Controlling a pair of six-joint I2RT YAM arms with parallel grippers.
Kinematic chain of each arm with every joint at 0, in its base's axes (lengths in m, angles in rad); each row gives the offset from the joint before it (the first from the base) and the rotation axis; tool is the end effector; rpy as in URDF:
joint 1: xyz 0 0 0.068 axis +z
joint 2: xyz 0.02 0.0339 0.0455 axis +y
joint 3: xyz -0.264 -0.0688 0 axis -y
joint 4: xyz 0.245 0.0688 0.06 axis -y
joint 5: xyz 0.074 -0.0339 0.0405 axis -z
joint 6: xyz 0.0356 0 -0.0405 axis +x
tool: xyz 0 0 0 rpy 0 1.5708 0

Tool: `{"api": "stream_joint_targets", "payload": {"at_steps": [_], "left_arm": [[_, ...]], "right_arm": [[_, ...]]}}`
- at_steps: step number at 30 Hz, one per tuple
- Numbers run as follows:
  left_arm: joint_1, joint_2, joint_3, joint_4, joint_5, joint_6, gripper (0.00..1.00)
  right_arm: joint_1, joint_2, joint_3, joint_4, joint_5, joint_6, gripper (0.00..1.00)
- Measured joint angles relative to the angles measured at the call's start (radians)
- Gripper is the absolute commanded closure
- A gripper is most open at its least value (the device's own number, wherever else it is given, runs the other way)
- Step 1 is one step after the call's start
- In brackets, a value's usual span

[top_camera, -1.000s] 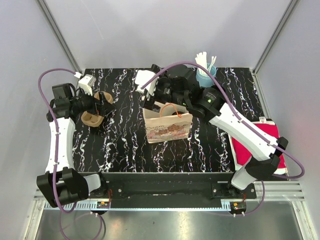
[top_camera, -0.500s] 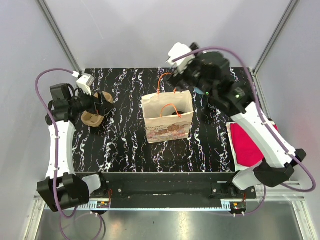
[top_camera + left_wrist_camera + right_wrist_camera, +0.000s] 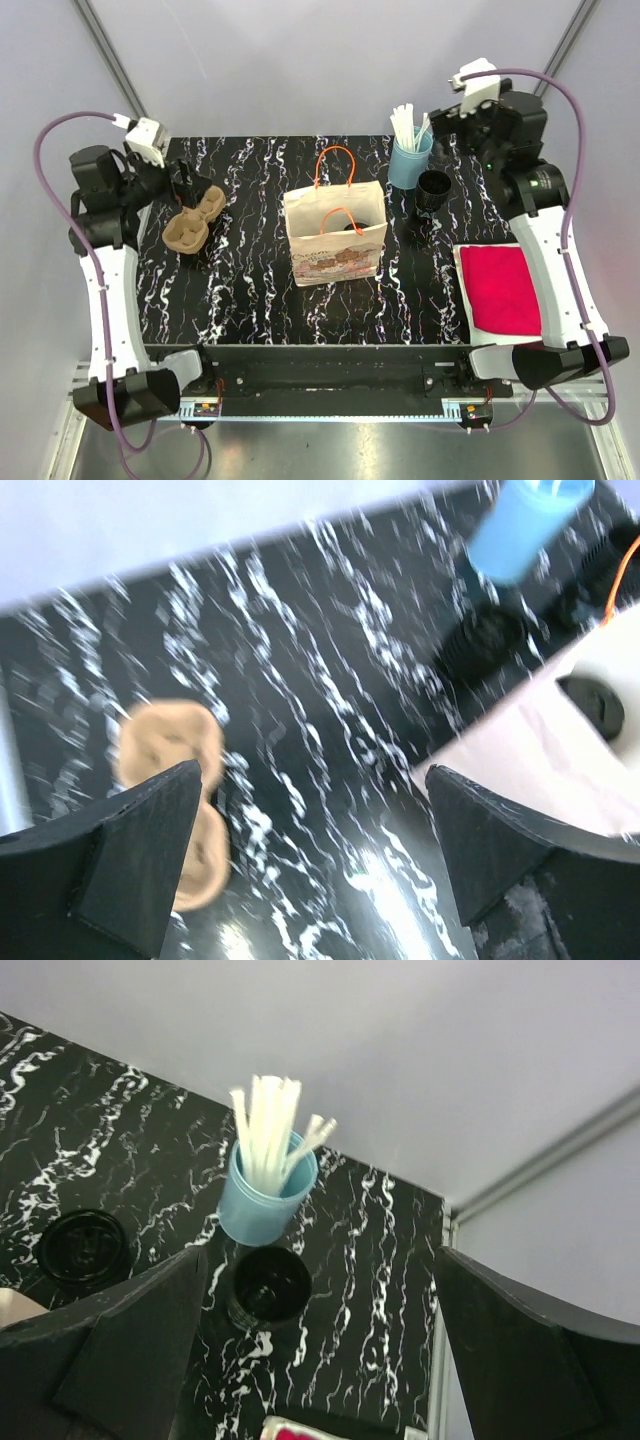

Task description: Pack the takeout coffee

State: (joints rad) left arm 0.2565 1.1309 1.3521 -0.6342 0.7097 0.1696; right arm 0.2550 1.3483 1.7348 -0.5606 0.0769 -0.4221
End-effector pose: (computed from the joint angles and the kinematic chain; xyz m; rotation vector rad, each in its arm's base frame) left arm 0.2244 0.0349 0.4241 0.3668 1.8655 -0.4138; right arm 0.2657 0.0664 0.5000 -0.5271 1.6668 -0.1894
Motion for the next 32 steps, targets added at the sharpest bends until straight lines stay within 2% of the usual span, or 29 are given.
{"api": "stream_joint_targets", "payload": {"at_steps": [9,19,32], "left_arm": [[0.0,-0.167,0.014,0.172,-0.054,-0.087,0.01],[0.0,-0.246,-0.013,0.298,-0.148,-0.158,0.01],[0.0,-0.249,-0.043,0.314,-0.21,-0.211,0.01]], "right_arm": [[-0.172,-0.094,-0.088,-0.005,-0.125,0.08,0.0],[-0.18,-0.293,-0.126,-0.004,-0.202,0.117,0.0],[-0.18,-0.302,-0.164,-0.002,-0.255,0.162,0.0]]}}
